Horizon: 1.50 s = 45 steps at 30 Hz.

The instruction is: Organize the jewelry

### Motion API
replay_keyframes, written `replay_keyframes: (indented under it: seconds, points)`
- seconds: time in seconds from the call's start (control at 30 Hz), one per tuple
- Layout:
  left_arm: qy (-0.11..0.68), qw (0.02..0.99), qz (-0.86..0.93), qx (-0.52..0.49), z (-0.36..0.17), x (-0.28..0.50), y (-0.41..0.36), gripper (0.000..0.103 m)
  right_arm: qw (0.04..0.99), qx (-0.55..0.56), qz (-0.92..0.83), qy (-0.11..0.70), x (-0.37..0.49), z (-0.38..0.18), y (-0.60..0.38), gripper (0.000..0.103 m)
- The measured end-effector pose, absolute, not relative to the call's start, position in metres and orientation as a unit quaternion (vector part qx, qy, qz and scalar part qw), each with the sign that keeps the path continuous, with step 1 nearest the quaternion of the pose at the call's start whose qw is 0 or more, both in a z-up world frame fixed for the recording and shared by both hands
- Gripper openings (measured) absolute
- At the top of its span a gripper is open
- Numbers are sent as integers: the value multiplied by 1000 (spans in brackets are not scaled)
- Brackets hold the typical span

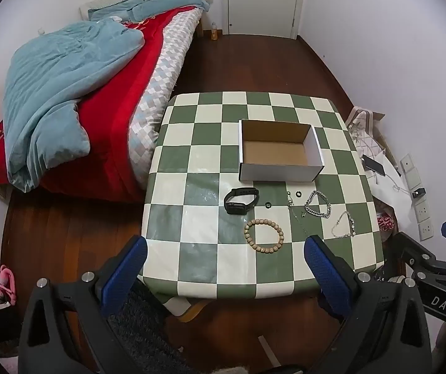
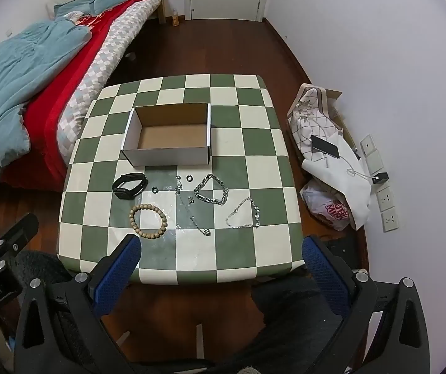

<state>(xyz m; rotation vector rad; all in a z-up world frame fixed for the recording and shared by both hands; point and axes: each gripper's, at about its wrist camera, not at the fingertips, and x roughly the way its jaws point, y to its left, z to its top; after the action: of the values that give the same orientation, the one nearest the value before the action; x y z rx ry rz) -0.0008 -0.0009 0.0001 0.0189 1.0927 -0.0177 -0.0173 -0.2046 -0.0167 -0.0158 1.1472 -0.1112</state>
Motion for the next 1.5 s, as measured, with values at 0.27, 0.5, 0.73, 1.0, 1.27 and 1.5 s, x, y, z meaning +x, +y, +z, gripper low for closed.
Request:
replay_keyframes:
  seconds: [0.27, 0.5, 0.73, 1.0, 1.27, 1.5]
  points:
    - [520, 854, -9, 9, 3, -1, -1, 103, 841, -4, -54, 539, -20, -12, -206, 103]
    - [518, 855, -12, 15, 13, -5, -6, 103, 841, -4, -54, 538, -23, -10, -208, 103]
    - [517, 856, -14, 14, 15, -4, -7, 103, 843, -4, -50, 535, -25, -3, -208, 103]
    - [516, 856, -14, 13, 15, -4, -7, 103, 844, -4, -52, 534, -25, -1, -208, 103]
    - [511, 859, -16, 13, 26, -3, -8, 103, 846, -6, -54, 531, -28, 10, -207, 103]
    - [509, 860, -16, 14, 27, -5, -8, 103, 847, -8, -51, 529, -27, 17, -206, 103]
